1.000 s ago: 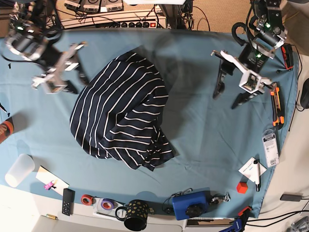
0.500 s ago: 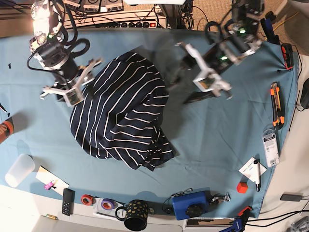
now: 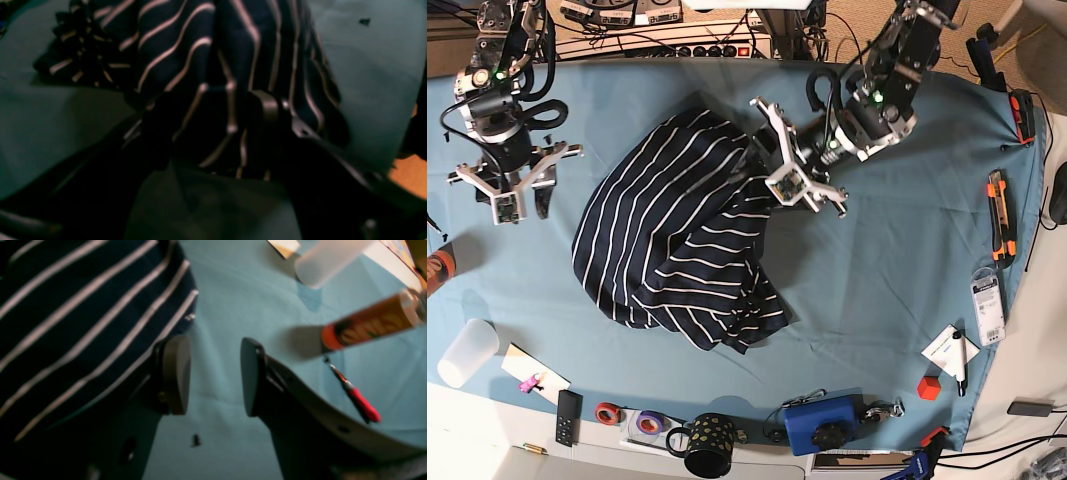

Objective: Layout the t-shirt on the table in an organized manner, then fold the t-shirt properly
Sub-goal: 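Move the left gripper down onto the crumpled striped shirt and grasp it, then drag the grasped shirt edge with the left gripper away from the pile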

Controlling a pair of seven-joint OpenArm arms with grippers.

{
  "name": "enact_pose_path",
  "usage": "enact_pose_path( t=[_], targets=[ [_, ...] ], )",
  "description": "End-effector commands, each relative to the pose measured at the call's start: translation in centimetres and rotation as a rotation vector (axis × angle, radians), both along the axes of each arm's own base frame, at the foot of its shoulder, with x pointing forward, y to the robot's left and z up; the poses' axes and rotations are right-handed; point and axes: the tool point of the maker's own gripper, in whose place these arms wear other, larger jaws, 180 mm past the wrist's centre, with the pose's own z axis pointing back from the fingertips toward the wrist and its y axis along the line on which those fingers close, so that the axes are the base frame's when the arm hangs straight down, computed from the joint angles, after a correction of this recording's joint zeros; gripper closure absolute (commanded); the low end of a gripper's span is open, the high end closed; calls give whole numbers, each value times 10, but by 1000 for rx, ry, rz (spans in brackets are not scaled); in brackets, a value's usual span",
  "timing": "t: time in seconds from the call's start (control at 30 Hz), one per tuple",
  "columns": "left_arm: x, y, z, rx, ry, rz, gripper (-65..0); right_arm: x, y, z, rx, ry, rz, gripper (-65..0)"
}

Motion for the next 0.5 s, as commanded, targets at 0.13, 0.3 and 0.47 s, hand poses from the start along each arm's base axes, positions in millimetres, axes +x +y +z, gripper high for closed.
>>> enact_pose_path(
  t=[0.13,0.3,0.47],
  targets=[
    [17,-4,22,-78,-41,12,-293,3,-4,13,-20,-41,-1,-249],
    [37,7,27,-60,-63,94,0,3,-4,13,-20,-41,-1,-249],
    [68,37,25,70,-116,268,0,3,-4,12,-21,-38,-1,-249]
  ],
)
